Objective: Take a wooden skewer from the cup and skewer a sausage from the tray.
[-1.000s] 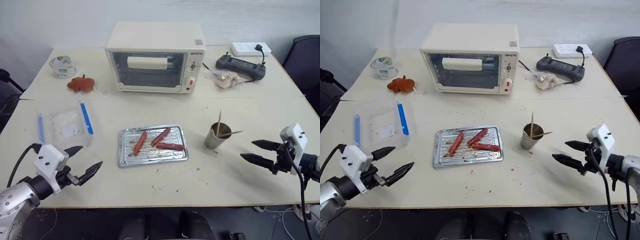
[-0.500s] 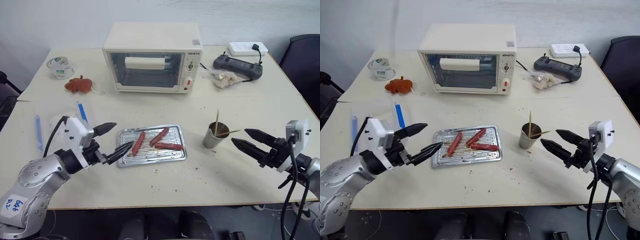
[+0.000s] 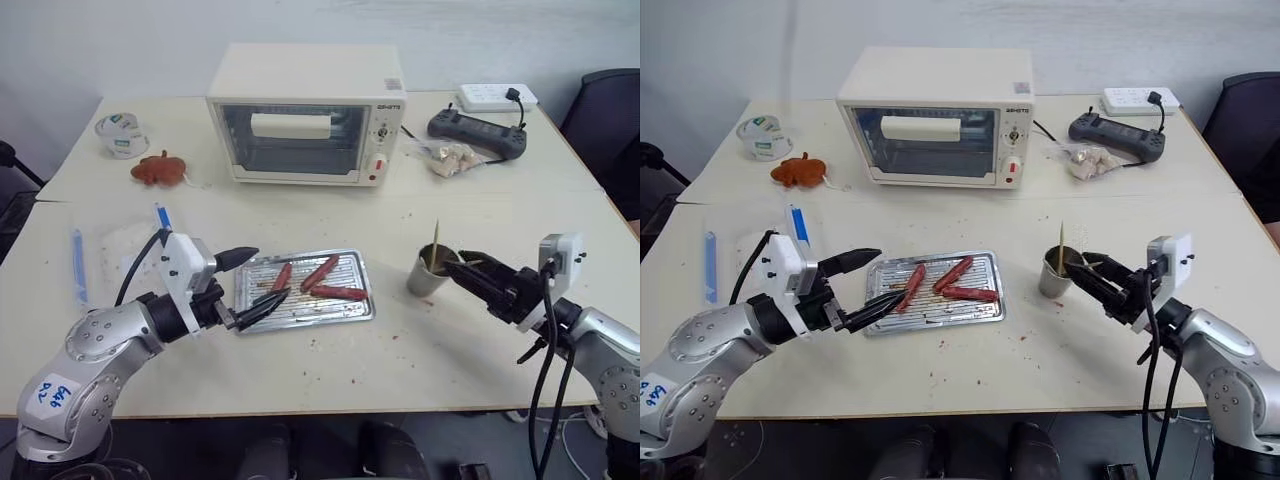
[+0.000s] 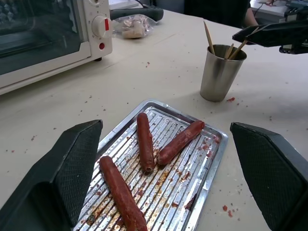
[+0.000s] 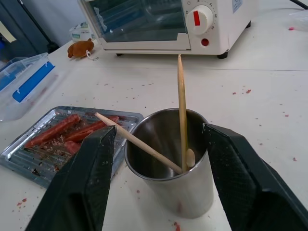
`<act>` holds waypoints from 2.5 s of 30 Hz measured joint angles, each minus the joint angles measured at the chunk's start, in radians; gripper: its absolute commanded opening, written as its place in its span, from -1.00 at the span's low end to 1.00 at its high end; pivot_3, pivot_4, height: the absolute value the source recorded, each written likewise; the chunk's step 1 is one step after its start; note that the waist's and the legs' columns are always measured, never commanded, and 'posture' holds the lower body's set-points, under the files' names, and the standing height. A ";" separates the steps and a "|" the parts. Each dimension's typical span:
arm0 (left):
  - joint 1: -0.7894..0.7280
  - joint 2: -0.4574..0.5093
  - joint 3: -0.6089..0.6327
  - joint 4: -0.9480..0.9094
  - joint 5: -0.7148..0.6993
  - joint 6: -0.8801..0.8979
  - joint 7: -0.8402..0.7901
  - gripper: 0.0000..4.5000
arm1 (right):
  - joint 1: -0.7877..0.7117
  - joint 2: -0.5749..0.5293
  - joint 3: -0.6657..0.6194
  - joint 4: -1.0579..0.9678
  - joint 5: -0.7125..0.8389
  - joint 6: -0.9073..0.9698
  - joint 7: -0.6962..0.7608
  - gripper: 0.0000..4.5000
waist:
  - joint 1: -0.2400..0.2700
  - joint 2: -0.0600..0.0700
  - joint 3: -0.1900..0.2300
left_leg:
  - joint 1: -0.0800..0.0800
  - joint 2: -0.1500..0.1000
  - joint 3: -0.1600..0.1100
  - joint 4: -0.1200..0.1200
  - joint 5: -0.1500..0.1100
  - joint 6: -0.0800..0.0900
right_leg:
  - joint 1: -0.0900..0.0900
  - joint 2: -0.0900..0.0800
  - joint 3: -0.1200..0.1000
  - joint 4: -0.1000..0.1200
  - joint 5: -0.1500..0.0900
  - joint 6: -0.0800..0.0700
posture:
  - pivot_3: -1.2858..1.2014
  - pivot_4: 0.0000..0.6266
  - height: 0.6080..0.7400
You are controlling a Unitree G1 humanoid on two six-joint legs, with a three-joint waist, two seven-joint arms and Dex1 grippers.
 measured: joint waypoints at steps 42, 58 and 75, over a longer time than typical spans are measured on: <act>-0.226 -0.178 -0.132 0.055 0.011 -0.063 0.070 1.00 | -0.650 -0.132 0.157 0.198 0.982 0.358 -0.542 -0.98 | 0.001 -0.003 0.000 | -0.007 0.000 0.008 0.006 0.000 0.003 | -0.010 -0.001 0.004 0.007 0.002 0.003 | 0.03 -0.52 1.00; -0.320 -0.288 -0.169 0.090 -0.042 -0.063 0.078 0.24 | -0.646 -0.027 0.212 0.230 1.108 0.315 -0.643 -1.00 | 0.000 -0.003 0.000 | -0.014 0.000 0.007 0.015 -0.002 0.008 | -0.013 -0.001 0.004 0.008 0.004 0.006 | 0.03 -0.52 1.00; -0.386 -0.297 -0.187 0.147 -0.047 -0.060 0.059 -0.23 | -0.641 -0.009 0.199 0.231 1.108 0.330 -0.647 -1.00 | 0.000 -0.003 0.000 | -0.016 0.000 0.007 0.015 -0.002 0.008 | -0.015 -0.001 0.003 0.007 0.004 0.006 | 0.03 -0.52 1.00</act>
